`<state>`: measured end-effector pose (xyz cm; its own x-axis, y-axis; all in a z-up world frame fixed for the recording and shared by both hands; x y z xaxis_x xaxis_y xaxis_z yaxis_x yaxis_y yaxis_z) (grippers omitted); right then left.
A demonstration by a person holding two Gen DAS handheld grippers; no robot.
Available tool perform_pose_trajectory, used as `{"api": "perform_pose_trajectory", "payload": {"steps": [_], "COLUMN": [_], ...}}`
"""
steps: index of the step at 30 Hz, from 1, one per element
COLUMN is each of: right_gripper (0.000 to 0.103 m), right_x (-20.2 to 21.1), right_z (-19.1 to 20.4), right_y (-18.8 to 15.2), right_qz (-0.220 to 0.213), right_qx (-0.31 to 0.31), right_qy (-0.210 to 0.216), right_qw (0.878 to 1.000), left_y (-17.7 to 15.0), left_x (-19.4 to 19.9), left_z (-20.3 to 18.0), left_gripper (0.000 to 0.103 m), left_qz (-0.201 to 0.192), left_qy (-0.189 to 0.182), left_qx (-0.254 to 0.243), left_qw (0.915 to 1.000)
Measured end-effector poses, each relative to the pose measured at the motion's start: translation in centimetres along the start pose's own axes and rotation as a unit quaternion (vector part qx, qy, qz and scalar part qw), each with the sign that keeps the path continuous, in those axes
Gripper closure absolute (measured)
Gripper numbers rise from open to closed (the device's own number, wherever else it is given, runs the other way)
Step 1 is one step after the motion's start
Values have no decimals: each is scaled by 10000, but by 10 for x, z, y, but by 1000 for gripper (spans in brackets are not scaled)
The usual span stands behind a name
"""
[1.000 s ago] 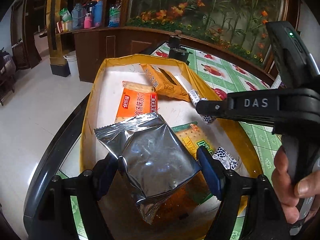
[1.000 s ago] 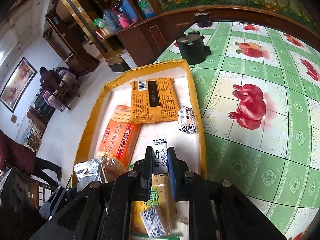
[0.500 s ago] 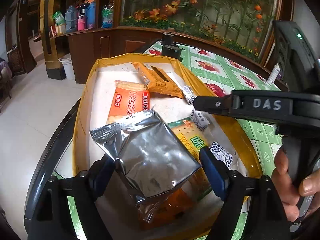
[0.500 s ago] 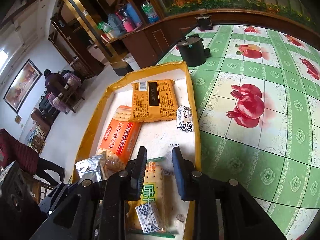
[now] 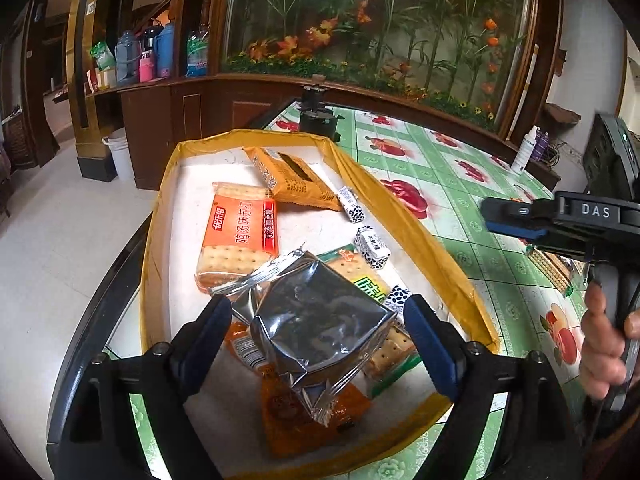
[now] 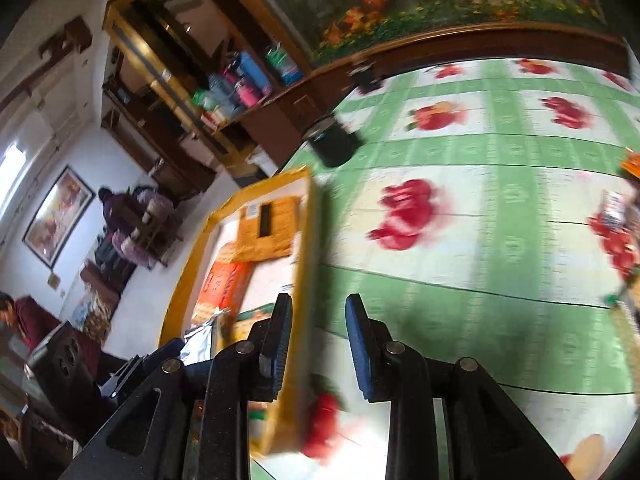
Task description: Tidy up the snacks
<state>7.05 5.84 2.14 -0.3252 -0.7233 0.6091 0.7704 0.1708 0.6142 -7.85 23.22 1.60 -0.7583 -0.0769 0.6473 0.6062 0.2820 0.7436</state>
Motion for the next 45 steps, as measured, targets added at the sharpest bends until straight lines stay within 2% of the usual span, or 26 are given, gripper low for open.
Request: {"api": "perform_pose_trajectory", "payload": {"steps": [4,9,12,14,16,19,29,34,36,39,40,42,43,45], "right_gripper": [66,67,63,63,61,61,61,61,61,60,59,59,59,59], "right_x": [30,76,94,95,99,100,107,99,97,87,82,75,78,92], "right_z": [-42,-110,-145,-162,-162,-157,-170,-172,-170,-158,-150,-132,-127,-127], "right_y": [5,6,2,-4,-7,-11,-14,-15,-17,-21,-22,-22,-21,-15], "right_qz": [-257,-613,-608,-465,-494,-475,-532,-352,-316,-172,-99,16,-71,-385], "right_qx": [-298,-750,-956,-1139,-1158,-961,-1091,-1012,-1002,-921,-849,-690,-675,-624], "right_qy": [-310,-1244,-1885,-1899,-1764,-1880,-2167,-2444,-2387,-2011,-1770,-979,-814,-892], "right_qw": [9987,9875,9755,9741,9762,9763,9687,9637,9654,9751,9805,9928,9944,9933], "left_y": [-1,-1,0,0,0,-1,-3,-1,1,7,9,13,15,18], "left_x": [2,3,4,5,5,4,5,12,18,28,32,36,38,40], "left_z": [-2,-5,-5,-6,-6,-6,-8,-14,-17,-24,-27,-35,-39,-51], "left_gripper": [16,16,16,16,16,16,16,16,16,16,16,16,16,16], "left_qz": [-44,-67,-106,-119,-73,32,67,-48,-130,-228,-265,-286,-278,-247], "left_qy": [36,158,221,221,70,-112,-80,-65,-98,-199,-253,-374,-444,-586], "left_qx": [-71,-154,-158,-131,-4,184,213,109,91,51,36,7,-16,-73], "left_qw": [10000,9997,9996,9996,9999,9998,9997,9999,9998,9995,9993,9989,9986,9979]}}
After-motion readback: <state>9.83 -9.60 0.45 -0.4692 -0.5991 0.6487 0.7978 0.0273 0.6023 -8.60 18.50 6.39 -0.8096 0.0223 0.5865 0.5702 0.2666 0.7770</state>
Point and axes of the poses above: each gripper's, at about its wrist camera, not at the fingertips, and x roughly against the way its jaws point, z to its left, y to its top, the point moved 4 cm from there along -x, roughly the way its jaws point, and after that the axes turned 1 degree about x, right-handed, at the moved point
